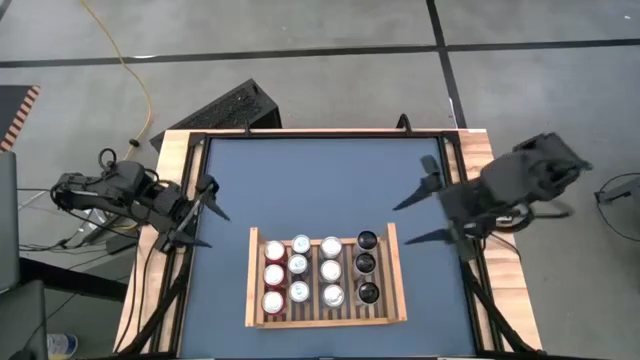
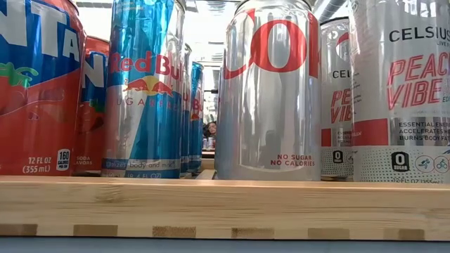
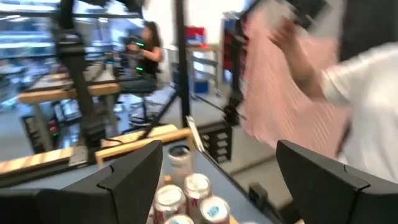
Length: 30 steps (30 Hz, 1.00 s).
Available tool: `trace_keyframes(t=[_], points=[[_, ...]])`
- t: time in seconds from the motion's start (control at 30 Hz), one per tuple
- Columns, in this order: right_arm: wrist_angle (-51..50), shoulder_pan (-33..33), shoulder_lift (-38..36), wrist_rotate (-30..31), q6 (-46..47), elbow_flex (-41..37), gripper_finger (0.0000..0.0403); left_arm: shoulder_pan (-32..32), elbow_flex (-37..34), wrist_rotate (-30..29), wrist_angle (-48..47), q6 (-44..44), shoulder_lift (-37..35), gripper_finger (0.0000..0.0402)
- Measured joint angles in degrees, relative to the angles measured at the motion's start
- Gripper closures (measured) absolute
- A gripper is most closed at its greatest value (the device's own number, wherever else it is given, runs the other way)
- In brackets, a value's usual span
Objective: Place canned beverage on shelf
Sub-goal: Return to Home Position
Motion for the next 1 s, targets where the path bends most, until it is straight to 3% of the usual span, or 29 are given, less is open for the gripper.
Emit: trace_keyframes(t=[0.07,0.2,0.47,0.6,0.83,1.0], points=[[3.45,-1.39,-3.49,-3.08,-1.02,-3.53,0.0137,-0.03,-0.05,1.87,-1.5,2.37,0.0,0.0099],[10.95,-3.12,-11.1,-5.19,-2.71,-15.9,0.0137,-0.02,-0.11,-1.71,-2.19,1.83,0.0,0.0099],[41.07,-6.51,-32.99,-7.52,-1.38,-54.43,0.0137,0.04,-0.11,-4.57,-3.47,1.69,0.0,0.0099],[54.02,-7.66,-43.46,-7.98,-0.63,-70.05,0.0137,0.06,-1.84,-5.32,-2.47,1.77,-0.34,0.0099],[66.28,-8.9,-58.54,-7.78,1.38,-87.46,0.0137,3.22,-10.71,-7.88,3.35,-1.43,-6.38,0.0099],[67.11,-8.89,-66.87,-7.69,1.92,-94.31,0.0137,5.72,-15.66,-7.64,3.83,-4.93,-14.82,0.0099]])
